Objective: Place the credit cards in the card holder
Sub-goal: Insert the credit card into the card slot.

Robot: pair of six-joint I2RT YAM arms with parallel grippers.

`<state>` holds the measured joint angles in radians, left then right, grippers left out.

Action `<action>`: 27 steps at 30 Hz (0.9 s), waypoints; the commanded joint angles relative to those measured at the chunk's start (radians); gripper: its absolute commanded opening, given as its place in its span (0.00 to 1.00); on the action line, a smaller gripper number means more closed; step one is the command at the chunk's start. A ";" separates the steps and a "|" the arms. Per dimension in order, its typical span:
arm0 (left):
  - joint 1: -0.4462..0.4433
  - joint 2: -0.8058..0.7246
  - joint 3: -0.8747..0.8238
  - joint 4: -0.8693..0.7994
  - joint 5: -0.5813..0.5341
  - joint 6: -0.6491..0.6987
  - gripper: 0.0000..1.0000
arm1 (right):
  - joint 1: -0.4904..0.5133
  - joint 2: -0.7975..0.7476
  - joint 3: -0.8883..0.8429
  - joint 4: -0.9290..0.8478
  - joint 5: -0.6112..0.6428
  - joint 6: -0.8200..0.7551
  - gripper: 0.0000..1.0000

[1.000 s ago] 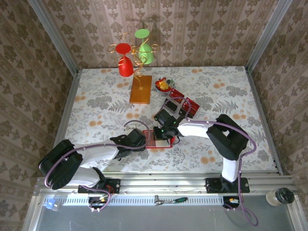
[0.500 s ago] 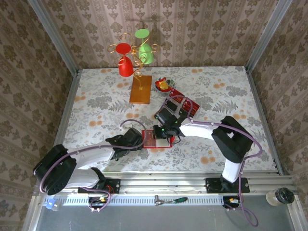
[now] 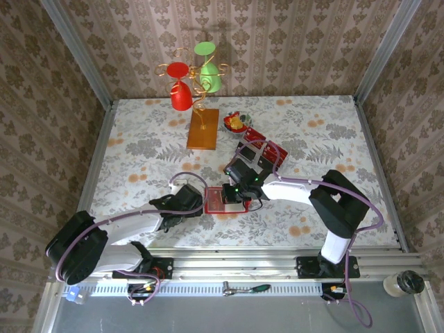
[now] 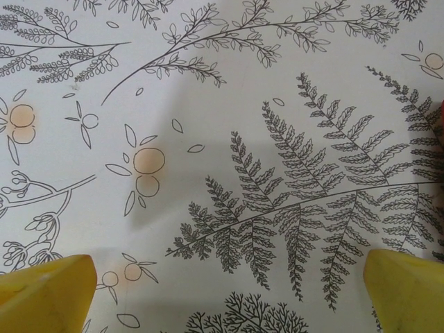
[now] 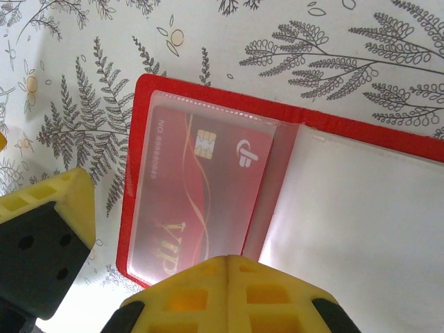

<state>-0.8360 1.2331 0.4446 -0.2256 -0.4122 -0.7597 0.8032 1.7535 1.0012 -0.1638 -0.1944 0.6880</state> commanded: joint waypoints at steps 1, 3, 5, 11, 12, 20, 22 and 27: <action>0.008 -0.030 0.002 -0.045 0.001 0.017 1.00 | -0.002 -0.007 -0.001 -0.012 0.000 -0.002 0.00; 0.007 -0.044 0.014 -0.062 0.001 0.026 1.00 | -0.017 -0.028 0.004 -0.034 0.008 -0.018 0.00; 0.005 -0.057 0.032 -0.081 0.002 0.032 1.00 | -0.041 -0.048 0.005 -0.056 0.019 -0.038 0.00; -0.033 -0.049 0.114 -0.096 0.007 0.035 1.00 | -0.146 -0.067 0.004 -0.098 -0.002 -0.097 0.00; -0.043 -0.037 0.133 -0.094 0.007 0.033 1.00 | -0.163 -0.060 0.007 -0.103 -0.014 -0.107 0.00; -0.122 0.093 0.257 -0.063 0.019 0.012 1.00 | -0.199 -0.014 0.033 -0.116 -0.074 -0.145 0.00; -0.137 0.122 0.276 -0.051 0.022 0.005 1.00 | -0.199 -0.006 0.031 -0.111 -0.081 -0.144 0.00; -0.171 0.178 0.296 -0.026 0.027 -0.008 1.00 | -0.198 0.025 0.027 -0.100 -0.095 -0.139 0.00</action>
<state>-0.9928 1.3903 0.7155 -0.2649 -0.3897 -0.7452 0.6003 1.7489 1.0069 -0.2436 -0.2630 0.5705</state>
